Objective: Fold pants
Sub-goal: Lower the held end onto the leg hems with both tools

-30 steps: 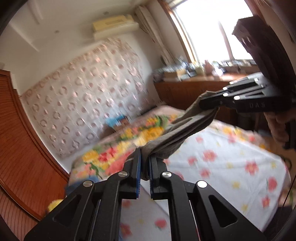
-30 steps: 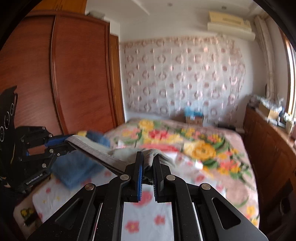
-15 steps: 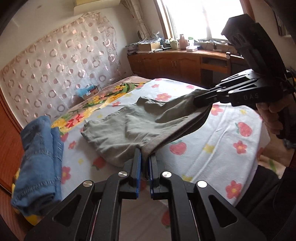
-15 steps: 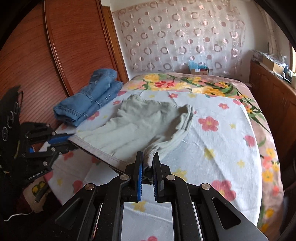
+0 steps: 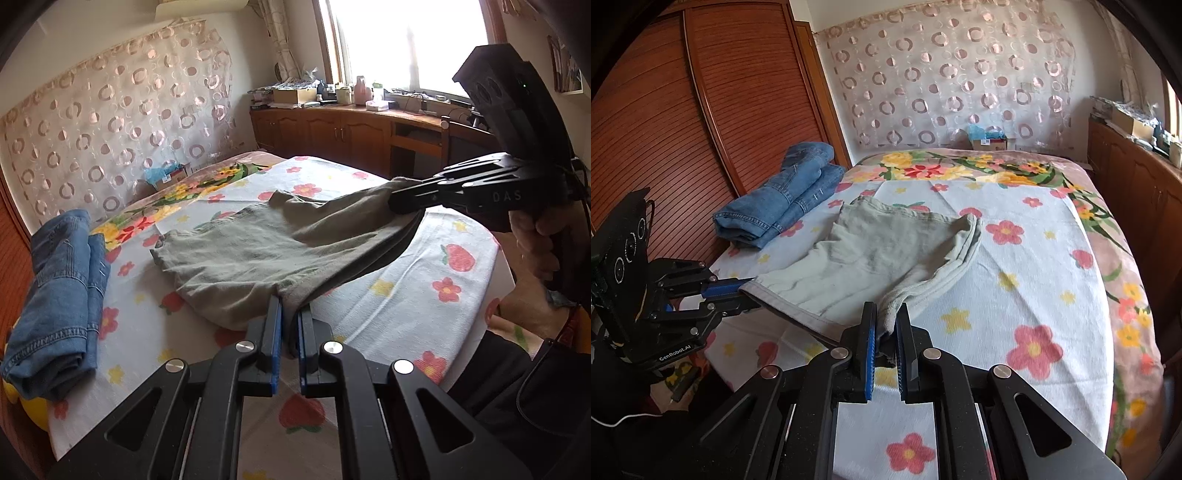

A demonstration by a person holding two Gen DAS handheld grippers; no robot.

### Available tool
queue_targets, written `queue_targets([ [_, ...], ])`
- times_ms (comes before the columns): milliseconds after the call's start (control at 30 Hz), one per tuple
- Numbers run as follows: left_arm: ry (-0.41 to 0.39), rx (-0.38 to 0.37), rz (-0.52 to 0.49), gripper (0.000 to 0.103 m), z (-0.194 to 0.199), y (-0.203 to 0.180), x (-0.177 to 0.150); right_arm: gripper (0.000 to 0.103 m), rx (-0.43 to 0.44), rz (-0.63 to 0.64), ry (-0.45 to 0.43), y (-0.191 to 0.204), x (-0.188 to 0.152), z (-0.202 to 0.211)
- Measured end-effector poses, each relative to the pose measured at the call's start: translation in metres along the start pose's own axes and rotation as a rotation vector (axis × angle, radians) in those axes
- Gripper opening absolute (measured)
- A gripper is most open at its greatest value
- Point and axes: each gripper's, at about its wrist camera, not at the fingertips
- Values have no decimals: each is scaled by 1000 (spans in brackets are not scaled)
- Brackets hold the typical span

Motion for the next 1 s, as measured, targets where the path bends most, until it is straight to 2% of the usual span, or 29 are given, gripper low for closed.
queue_targets([
  [167, 15, -4, -3, 8, -7, 5, 2, 9, -1, -2, 7, -5, 8, -6],
  [533, 24, -9, 1, 8, -34, 24, 30, 9, -9, -14, -4, -31, 31, -36],
  [1000, 64, -5, 40, 8, -89, 69, 68, 9, 17, -50, 26, -68, 64, -104],
])
Point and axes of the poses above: each gripper's, at about its wrist camera, not at the fingertips, and z roughly against the way its jaws point, y to its left, x to its top, and after that the axes turned 13 degrees about z, right-handed
